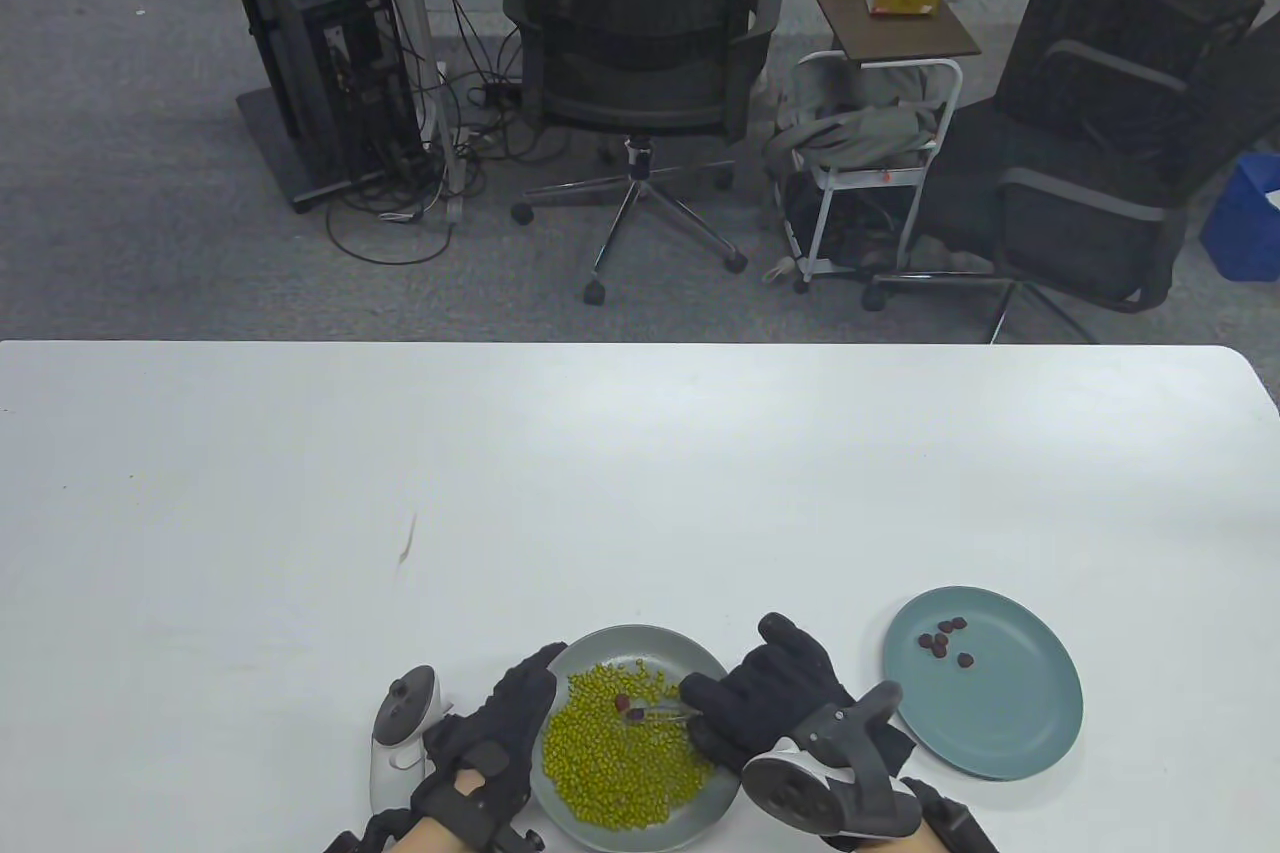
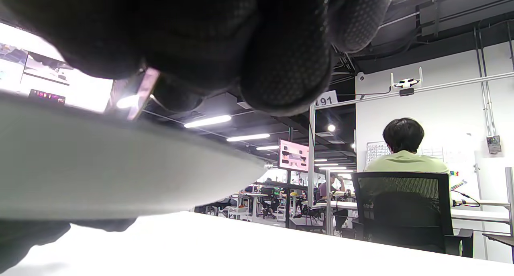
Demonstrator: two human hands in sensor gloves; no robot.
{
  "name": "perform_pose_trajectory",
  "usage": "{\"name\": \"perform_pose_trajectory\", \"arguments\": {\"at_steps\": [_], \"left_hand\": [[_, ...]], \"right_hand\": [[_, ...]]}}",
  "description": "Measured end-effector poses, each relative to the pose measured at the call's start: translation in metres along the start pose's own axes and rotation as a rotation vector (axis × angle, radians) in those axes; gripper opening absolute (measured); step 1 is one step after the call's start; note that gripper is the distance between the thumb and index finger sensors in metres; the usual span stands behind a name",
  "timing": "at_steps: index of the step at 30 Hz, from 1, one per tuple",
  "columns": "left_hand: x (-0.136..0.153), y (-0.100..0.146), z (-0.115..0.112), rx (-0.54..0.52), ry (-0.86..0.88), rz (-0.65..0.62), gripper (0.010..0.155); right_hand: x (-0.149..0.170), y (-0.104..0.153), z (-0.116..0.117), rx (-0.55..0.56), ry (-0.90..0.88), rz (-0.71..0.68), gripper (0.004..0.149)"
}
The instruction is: Pick cranberries with tweezers into plate
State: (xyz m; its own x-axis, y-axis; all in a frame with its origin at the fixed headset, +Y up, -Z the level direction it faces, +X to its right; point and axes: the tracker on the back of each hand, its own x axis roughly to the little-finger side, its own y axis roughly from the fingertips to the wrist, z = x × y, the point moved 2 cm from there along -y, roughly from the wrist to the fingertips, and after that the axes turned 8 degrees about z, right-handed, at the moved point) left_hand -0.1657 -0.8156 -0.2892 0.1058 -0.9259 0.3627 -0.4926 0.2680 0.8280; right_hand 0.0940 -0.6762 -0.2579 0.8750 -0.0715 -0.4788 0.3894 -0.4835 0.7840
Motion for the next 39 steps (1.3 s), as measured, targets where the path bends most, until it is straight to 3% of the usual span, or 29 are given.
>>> {"name": "perform_pose_trajectory", "arguments": {"at_steps": [5,12,16,23,28,39], "left_hand": [[0.000,0.001,0.000,0.004,-0.007,0.002,0.061],[0.001,0.001,-0.001,0.016,-0.009,0.002,0.061],[0.000,0.001,0.000,0.014,-0.008,-0.005,0.061],[-0.003,0.002,0.002,0.009,0.001,-0.019,0.061],[-0.004,0.003,0.004,0.004,0.004,-0.025,0.061],[-0.003,0.003,0.004,0.005,0.007,-0.020,0.061]], "right_hand": [[0.025,-0.002,-0.015,0.022,-0.001,0.089,0.045],[0.114,0.006,-0.055,0.088,0.026,0.403,0.044],[0.185,0.022,-0.062,-0.022,0.070,0.723,0.044],[0.262,0.053,-0.040,-0.222,0.086,1.056,0.044],[0.282,0.066,-0.017,-0.379,0.049,1.158,0.044],[0.298,0.074,0.002,-0.489,0.124,1.224,0.046]]}}
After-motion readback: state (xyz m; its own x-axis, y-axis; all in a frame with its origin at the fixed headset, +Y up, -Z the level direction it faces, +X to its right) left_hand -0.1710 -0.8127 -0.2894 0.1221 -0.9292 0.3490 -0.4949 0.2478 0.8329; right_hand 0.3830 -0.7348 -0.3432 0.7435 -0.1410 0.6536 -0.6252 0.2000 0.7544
